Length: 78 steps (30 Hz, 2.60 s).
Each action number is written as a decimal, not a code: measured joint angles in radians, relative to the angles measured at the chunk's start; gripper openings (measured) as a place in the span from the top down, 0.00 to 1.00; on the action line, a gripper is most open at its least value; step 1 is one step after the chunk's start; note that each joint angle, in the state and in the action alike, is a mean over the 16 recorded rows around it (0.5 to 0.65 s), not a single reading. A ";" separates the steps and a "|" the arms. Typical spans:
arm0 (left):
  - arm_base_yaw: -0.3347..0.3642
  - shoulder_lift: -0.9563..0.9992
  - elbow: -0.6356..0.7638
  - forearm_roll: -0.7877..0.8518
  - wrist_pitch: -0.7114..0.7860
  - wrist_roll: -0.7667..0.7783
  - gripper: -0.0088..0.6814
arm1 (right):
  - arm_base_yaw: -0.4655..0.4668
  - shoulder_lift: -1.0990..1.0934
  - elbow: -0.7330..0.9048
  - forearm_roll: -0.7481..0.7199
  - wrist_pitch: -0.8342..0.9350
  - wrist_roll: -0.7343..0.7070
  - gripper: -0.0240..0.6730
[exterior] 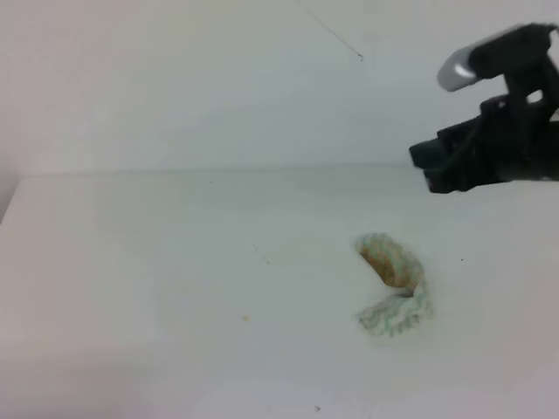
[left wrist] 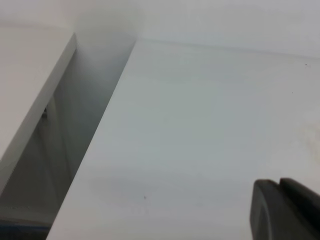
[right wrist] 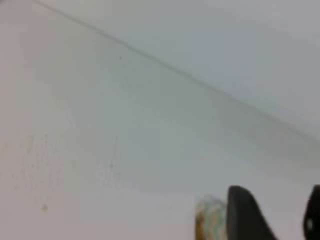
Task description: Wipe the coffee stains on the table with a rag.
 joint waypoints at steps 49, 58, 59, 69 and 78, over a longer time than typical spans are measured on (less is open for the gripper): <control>0.000 0.000 0.000 0.000 0.000 0.000 0.99 | -0.227 -1.224 0.665 -0.810 0.005 0.789 0.96; 0.000 0.000 0.000 0.000 0.000 0.000 0.99 | -0.361 -1.444 1.000 -0.794 -0.014 0.966 0.96; 0.000 0.000 0.000 0.000 0.000 0.000 0.99 | -0.370 -1.457 1.026 -0.793 -0.015 0.966 0.96; 0.000 0.000 0.000 0.000 0.000 0.000 0.99 | -0.408 -1.489 1.137 -0.787 0.003 0.866 0.96; 0.000 -0.002 0.002 0.000 -0.001 0.000 0.99 | -0.408 -1.490 1.138 -0.789 0.005 0.807 0.96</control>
